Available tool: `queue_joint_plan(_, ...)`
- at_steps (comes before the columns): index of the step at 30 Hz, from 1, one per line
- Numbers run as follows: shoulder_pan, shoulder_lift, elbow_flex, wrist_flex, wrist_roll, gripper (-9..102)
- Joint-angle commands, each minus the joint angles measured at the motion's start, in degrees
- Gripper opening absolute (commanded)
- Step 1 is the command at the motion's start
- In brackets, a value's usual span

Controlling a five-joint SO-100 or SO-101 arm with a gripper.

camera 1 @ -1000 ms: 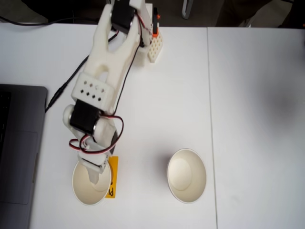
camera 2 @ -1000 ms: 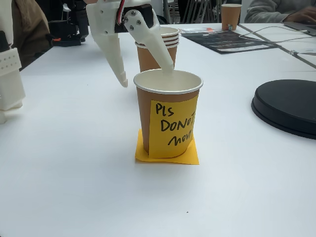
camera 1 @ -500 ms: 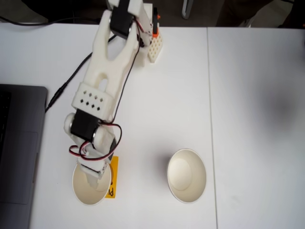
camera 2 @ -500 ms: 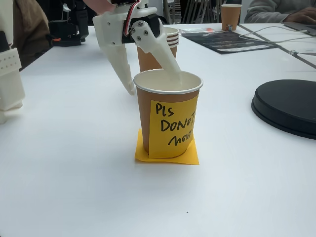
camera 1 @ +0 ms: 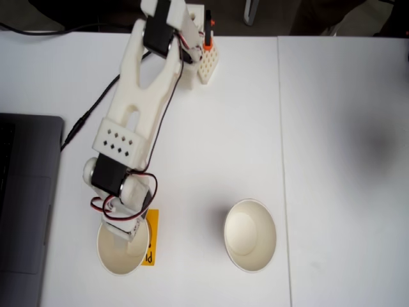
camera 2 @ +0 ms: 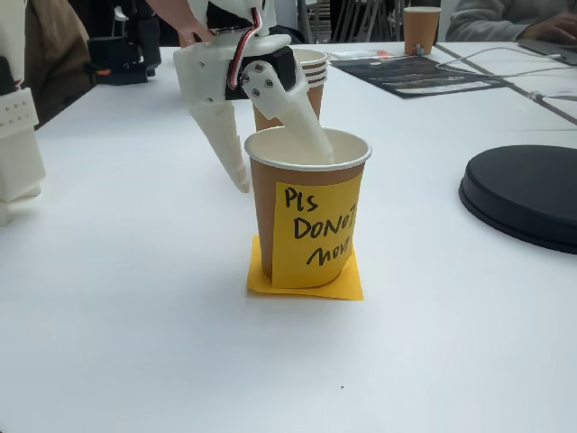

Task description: Pickup cup and make a pile of cup.

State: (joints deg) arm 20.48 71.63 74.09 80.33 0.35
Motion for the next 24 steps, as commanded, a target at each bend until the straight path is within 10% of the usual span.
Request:
queue_joint_plan(1,0.7,0.53,-0.26,-1.05,0.44,31)
queue_joint_plan(24,0.7,-1.23,-0.35,-0.79,0.44,31)
